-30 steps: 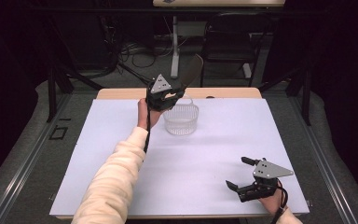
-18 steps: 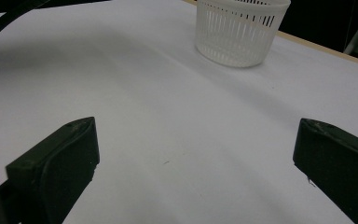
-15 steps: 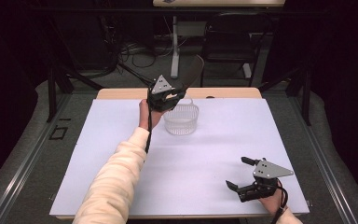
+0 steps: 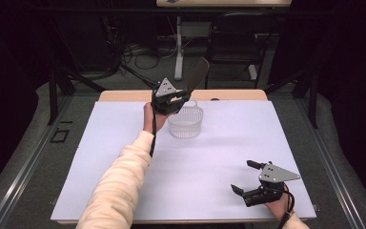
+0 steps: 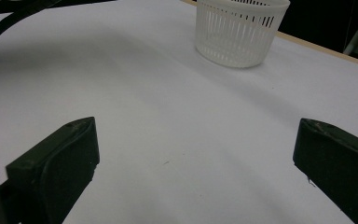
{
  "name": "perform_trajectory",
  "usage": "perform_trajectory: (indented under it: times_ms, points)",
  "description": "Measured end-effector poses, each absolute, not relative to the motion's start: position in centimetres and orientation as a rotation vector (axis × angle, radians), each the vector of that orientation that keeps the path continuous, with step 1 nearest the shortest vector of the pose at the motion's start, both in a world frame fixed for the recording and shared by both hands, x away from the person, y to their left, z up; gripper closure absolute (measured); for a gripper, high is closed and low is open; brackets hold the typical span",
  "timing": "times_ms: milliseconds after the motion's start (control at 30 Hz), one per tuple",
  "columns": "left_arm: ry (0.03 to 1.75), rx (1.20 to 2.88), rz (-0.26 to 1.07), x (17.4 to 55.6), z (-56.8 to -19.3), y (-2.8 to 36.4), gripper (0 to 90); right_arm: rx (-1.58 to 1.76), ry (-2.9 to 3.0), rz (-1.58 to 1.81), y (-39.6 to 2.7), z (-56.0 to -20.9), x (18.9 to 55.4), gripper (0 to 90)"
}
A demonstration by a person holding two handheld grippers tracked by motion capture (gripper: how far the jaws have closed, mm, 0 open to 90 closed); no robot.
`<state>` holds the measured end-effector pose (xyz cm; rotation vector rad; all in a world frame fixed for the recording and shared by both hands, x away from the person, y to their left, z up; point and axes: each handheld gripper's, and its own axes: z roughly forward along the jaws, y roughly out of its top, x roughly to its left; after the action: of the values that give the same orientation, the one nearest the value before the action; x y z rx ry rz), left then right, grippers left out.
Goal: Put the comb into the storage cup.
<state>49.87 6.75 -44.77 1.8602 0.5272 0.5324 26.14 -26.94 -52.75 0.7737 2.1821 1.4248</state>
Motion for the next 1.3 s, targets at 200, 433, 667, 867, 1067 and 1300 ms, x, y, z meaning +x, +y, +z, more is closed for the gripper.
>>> perform_trajectory:
  times_ms: [200,433,667,867,1067,1300]
  points:
    - [0.522,1.868,0.521,50.0,-45.0,6.7,72.4,0.775,2.180,1.426,-27.0,-52.7,26.1,0.0]
    - [0.517,1.884,0.508,50.0,-45.5,6.7,72.4,0.774,2.180,1.426,-27.0,-52.7,26.1,0.0]
    - [0.517,1.902,0.504,50.0,-45.7,6.9,72.4,0.777,2.183,1.425,-26.9,-52.7,26.1,0.0]
    - [0.511,1.912,0.500,50.1,-46.0,7.0,72.4,0.771,2.180,1.428,-26.9,-52.8,26.2,0.0]
    - [0.507,1.919,0.493,50.1,-46.2,7.0,72.4,0.771,2.180,1.428,-26.9,-52.8,26.2,0.0]
    - [0.510,1.924,0.490,50.1,-46.3,7.1,72.3,0.771,2.181,1.427,-27.0,-52.7,26.1,0.0]
